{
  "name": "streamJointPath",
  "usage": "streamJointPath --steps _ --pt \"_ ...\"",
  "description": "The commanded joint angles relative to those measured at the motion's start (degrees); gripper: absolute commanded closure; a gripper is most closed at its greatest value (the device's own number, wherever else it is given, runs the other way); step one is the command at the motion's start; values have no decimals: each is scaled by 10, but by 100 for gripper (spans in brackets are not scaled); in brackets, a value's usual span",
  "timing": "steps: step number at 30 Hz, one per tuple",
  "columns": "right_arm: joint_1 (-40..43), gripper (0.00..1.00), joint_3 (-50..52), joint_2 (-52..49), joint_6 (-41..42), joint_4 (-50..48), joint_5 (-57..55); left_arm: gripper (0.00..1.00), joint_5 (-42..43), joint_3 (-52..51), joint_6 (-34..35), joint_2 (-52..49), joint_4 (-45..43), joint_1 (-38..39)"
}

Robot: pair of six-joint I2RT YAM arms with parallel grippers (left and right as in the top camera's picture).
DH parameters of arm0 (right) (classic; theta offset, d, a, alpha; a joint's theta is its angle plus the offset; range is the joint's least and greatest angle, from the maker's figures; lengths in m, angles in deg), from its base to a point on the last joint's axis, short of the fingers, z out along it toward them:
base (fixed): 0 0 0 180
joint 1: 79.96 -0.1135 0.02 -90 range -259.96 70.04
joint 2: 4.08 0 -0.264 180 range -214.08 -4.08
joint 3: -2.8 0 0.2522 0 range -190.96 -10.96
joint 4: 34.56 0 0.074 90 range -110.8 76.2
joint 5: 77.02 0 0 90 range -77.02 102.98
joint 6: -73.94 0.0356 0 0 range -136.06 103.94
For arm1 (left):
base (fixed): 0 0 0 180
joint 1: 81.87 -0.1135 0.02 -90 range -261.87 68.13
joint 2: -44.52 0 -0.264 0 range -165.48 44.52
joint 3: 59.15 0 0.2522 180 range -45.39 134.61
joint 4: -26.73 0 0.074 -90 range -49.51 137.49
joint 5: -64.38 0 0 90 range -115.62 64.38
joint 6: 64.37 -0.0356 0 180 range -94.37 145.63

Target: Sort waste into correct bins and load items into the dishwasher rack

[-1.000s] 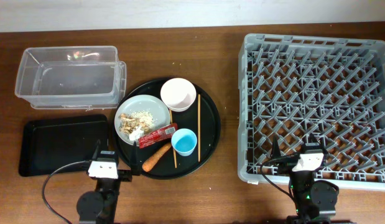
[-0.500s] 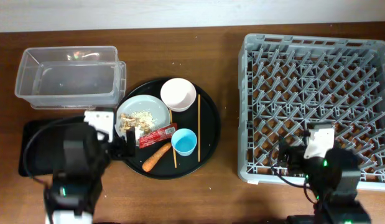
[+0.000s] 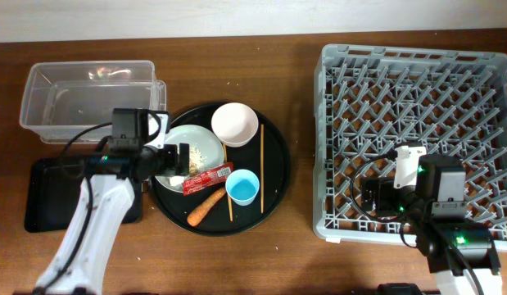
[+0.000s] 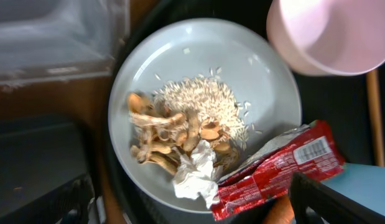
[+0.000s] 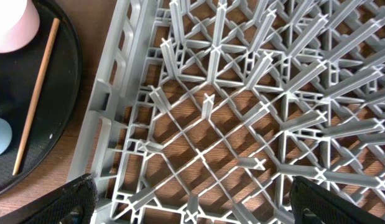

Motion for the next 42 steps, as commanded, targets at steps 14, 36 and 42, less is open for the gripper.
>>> streamJointPath --steps 14,36,42 --pt "-3 2 -12 -25 6 0 3 40 25 0 4 -126 1 15" --pt "-3 2 -12 -25 6 0 3 86 -163 183 3 -118 26 18" --pt "-3 2 -12 -25 6 0 3 89 -183 202 3 -132 -126 -55"
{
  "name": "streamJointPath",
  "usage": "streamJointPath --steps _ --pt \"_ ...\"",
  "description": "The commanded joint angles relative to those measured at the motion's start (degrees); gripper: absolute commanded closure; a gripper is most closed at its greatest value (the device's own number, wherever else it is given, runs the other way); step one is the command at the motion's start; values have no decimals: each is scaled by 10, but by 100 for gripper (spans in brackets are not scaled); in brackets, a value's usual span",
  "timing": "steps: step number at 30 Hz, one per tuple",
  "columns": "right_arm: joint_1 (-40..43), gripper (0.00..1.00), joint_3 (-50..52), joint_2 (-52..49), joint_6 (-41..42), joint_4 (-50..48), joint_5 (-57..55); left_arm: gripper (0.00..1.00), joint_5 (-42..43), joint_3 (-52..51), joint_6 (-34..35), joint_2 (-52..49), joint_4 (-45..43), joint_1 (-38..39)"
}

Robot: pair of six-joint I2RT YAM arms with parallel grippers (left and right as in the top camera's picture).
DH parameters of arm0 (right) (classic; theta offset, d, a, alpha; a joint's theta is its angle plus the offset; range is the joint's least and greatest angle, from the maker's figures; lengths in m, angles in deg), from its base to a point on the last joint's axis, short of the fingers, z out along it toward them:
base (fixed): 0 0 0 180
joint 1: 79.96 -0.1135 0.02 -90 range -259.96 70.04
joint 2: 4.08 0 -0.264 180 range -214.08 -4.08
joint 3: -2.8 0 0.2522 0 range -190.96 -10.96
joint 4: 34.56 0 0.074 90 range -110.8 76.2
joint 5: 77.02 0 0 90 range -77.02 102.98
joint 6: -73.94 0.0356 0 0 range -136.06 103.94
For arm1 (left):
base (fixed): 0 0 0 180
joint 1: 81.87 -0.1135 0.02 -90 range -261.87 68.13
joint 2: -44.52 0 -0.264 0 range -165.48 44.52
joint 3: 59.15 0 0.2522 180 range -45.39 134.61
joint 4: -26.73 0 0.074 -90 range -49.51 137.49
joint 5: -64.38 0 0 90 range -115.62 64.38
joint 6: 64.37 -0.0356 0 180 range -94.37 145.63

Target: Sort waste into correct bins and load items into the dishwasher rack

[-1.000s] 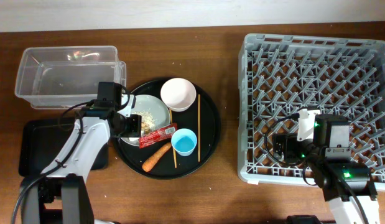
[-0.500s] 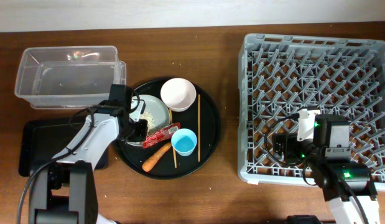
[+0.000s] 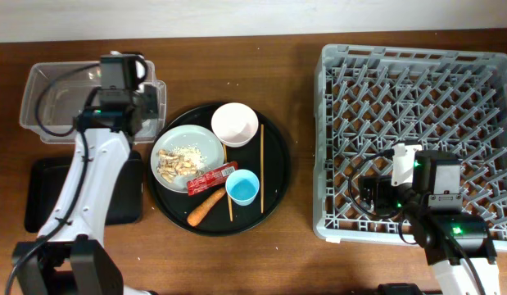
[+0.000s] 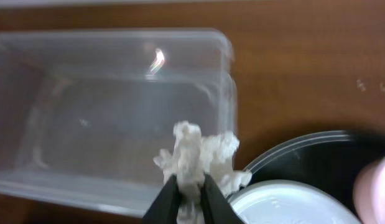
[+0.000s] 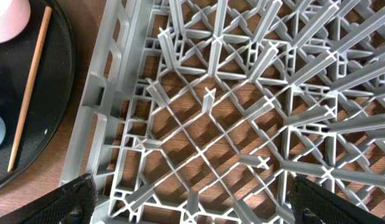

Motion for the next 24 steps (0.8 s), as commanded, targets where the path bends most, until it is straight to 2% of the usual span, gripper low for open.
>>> streamJointPath --steps 1,2,3,4,5,8,11,13,16,18,20,24 --pt "-3 2 -11 0 6 0 3 83 -17 8 -2 -15 -41 -39" --pt "-3 2 -11 0 6 0 3 74 -12 8 -3 -28 -46 -44" --pt "-3 2 -11 0 6 0 3 48 -7 8 -3 -40 -52 -47" --pt "-3 2 -11 0 6 0 3 28 -9 8 -5 -49 -59 -49" --pt "-3 2 -11 0 6 0 3 23 -9 8 -5 -51 -63 -50" --pt "-3 2 -11 0 6 0 3 21 -1 25 -5 -35 -57 -50" --pt "-3 2 -11 0 6 0 3 25 131 27 -5 -2 20 -40" --pt "-3 2 -11 0 6 0 3 25 231 27 -5 3 127 -19" --pt "-3 1 -11 0 6 0 3 25 236 24 -23 -10 266 25" --pt "-3 2 -11 0 6 0 3 20 236 23 -87 -32 332 57" --pt "-3 2 -11 0 6 0 3 14 231 23 -100 -54 364 81" --pt "-3 2 -11 0 6 0 3 14 227 23 -100 -119 376 108"
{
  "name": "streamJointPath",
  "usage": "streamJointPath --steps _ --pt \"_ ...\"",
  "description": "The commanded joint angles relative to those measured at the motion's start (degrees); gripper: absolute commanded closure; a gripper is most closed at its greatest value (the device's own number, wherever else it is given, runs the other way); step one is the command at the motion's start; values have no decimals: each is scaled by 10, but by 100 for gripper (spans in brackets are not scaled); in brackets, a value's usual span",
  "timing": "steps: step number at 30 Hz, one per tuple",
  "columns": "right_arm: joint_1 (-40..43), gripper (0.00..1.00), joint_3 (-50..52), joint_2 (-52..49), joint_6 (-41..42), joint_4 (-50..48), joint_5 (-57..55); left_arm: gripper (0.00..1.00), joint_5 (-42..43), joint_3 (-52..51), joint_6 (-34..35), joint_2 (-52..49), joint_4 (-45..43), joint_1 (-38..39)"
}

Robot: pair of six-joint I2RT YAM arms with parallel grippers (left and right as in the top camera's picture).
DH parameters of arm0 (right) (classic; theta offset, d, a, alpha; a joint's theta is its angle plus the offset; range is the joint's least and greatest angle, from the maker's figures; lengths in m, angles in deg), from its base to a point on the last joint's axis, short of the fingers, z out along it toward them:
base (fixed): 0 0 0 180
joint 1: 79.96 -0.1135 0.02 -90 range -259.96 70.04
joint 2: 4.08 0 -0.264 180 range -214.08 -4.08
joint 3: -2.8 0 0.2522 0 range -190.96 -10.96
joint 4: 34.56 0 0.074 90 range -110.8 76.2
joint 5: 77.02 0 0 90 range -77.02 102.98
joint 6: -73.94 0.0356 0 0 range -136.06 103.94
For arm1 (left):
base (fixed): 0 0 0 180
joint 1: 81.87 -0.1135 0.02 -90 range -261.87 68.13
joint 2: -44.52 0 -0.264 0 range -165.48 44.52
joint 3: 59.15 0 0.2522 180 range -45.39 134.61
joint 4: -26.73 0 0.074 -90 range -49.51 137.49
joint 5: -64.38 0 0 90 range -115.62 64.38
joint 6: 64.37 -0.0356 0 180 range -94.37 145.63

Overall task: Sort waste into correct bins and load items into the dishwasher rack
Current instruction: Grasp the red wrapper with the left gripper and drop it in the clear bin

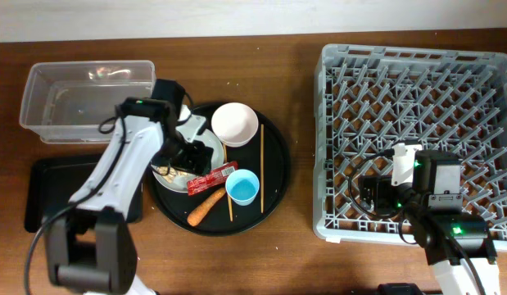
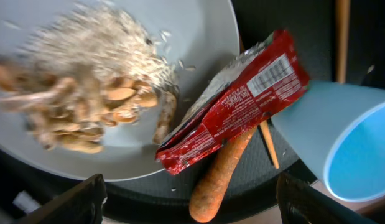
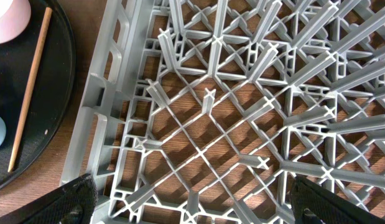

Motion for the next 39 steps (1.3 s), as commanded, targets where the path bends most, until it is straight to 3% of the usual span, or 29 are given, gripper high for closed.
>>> streamJointPath --steps 1,5,8,11,13,21,31,32,33,35,36,39 --pt "-3 2 -10 0 6 0 3 14 6 -2 -20 -61 10 22" --pt "-3 2 -10 0 6 0 3 14 6 -2 -20 -109 10 48" --pt "-3 2 -10 0 6 0 3 34 5 -2 -19 -125 2 54" --pt "-3 2 -10 0 6 0 3 62 -12 -2 -19 -125 -1 54" --pt "-3 2 -10 0 6 0 3 66 -12 -2 -19 -125 -3 54" --pt "-3 2 -10 0 6 0 3 100 -16 -2 -19 -125 -23 54" --pt "-3 2 -10 0 6 0 3 98 -31 45 1 -103 -18 54" --pt "-3 2 -10 0 6 0 3 82 -31 52 8 -101 -21 54" --pt "-3 2 -10 0 6 0 3 59 -30 54 14 -101 -25 54" --pt "-3 2 -10 0 6 0 3 52 -28 55 40 -101 -39 54" --pt "-3 2 -10 0 6 0 3 47 -29 55 111 -101 -42 54" --pt "-3 2 -10 0 6 0 3 47 -28 55 254 -101 -42 54"
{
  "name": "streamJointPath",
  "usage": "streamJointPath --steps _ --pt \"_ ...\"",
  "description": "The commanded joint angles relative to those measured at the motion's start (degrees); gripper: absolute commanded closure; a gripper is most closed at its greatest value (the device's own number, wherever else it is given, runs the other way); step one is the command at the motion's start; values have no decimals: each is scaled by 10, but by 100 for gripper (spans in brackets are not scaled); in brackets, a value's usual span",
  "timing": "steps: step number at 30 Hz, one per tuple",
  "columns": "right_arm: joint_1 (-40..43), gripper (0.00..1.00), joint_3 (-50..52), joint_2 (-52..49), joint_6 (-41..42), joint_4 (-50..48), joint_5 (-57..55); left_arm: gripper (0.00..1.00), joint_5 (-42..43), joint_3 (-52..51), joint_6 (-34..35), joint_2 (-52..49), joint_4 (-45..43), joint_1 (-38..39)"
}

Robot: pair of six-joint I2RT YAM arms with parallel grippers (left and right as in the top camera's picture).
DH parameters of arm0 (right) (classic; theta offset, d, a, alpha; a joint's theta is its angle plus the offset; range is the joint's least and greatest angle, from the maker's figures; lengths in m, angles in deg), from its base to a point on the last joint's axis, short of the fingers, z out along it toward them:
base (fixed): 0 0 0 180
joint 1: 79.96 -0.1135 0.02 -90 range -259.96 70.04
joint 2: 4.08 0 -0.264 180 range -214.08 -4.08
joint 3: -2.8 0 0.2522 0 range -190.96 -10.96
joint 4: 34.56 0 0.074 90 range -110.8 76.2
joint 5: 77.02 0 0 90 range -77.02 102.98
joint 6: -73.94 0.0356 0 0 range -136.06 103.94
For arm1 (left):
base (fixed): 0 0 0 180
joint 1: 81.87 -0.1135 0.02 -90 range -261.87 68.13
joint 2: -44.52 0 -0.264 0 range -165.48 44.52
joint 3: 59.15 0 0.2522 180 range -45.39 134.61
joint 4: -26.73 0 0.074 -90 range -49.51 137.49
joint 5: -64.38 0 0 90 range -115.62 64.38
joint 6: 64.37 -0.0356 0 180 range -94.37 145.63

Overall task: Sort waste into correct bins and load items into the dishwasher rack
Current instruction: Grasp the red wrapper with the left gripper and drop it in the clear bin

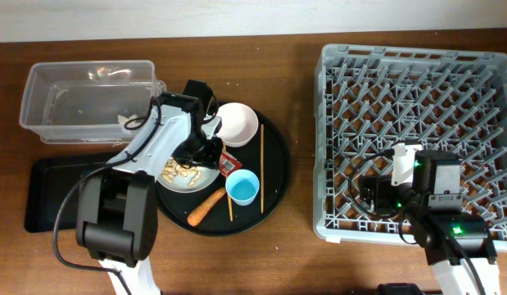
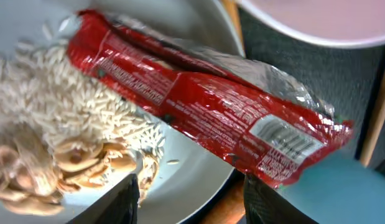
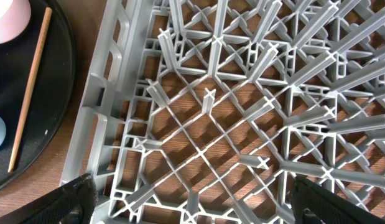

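A red snack wrapper point(image 2: 198, 106) lies across the grey plate point(image 2: 198, 186) of rice and peanuts. My left gripper point(image 2: 192, 205) hangs close over it, open, with only plate and a bit of carrot between its fingertips point(image 2: 127, 199). From overhead only the wrapper's end point(image 1: 228, 161) shows past the left gripper point(image 1: 205, 147). A white tissue point(image 1: 124, 120) lies in the clear bin point(image 1: 40, 123). My right gripper point(image 3: 204, 202) is open and empty over the grey dishwasher rack point(image 3: 242, 112), near its front left corner point(image 1: 335, 221).
On the round black tray point(image 1: 278, 164) sit a pink bowl point(image 1: 235, 123), a blue cup point(image 1: 242, 187), a carrot point(image 1: 205, 205) and two chopsticks point(image 1: 262, 168). A flat black bin point(image 1: 48, 192) lies at the front left.
My left gripper has moved right and lower over the plate, close to the red wrapper, with its jaws narrower but still open. The right arm has not moved.
My left gripper hung open over the plate, where a tissue lay on the food. Then it was shut on the tissue over the clear bin. Then it was back over the plate, wide open and empty. Now it is close over the wrapper, with the tissue in the bin.
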Motion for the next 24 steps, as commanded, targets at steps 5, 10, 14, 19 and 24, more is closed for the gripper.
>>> streamJointPath --steps 5,10,14,19,24 --pt "-3 2 -10 0 6 0 3 48 7 -9 295 16 -22 1" --pt "-3 2 -10 0 6 0 3 49 12 -17 366 14 -70 1" --pt "-3 1 -10 0 6 0 3 48 12 -17 422 14 -71 1" --pt "-3 2 -10 0 6 0 3 44 10 -18 457 14 -78 1" --pt "-3 2 -10 0 6 0 3 44 11 -50 467 14 -119 1"
